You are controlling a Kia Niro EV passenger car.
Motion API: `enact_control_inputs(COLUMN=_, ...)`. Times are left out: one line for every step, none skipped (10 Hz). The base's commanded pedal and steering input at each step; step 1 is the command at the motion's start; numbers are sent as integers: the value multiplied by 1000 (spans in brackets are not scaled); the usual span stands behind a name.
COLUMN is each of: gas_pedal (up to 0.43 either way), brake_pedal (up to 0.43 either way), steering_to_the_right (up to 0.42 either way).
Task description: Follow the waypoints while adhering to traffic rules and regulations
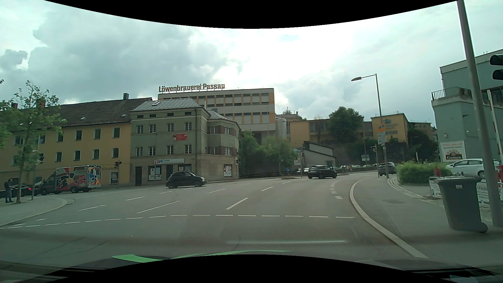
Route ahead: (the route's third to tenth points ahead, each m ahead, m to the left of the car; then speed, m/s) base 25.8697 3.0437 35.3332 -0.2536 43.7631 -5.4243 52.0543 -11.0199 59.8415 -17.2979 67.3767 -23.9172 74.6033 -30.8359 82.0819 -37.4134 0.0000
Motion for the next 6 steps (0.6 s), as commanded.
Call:
enact_control_inputs(gas_pedal=0, brake_pedal=354, steering_to_the_right=31)
enact_control_inputs(gas_pedal=0, brake_pedal=348, steering_to_the_right=31)
enact_control_inputs(gas_pedal=0, brake_pedal=348, steering_to_the_right=31)
enact_control_inputs(gas_pedal=0, brake_pedal=348, steering_to_the_right=31)
enact_control_inputs(gas_pedal=0, brake_pedal=354, steering_to_the_right=31)
enact_control_inputs(gas_pedal=0, brake_pedal=354, steering_to_the_right=31)
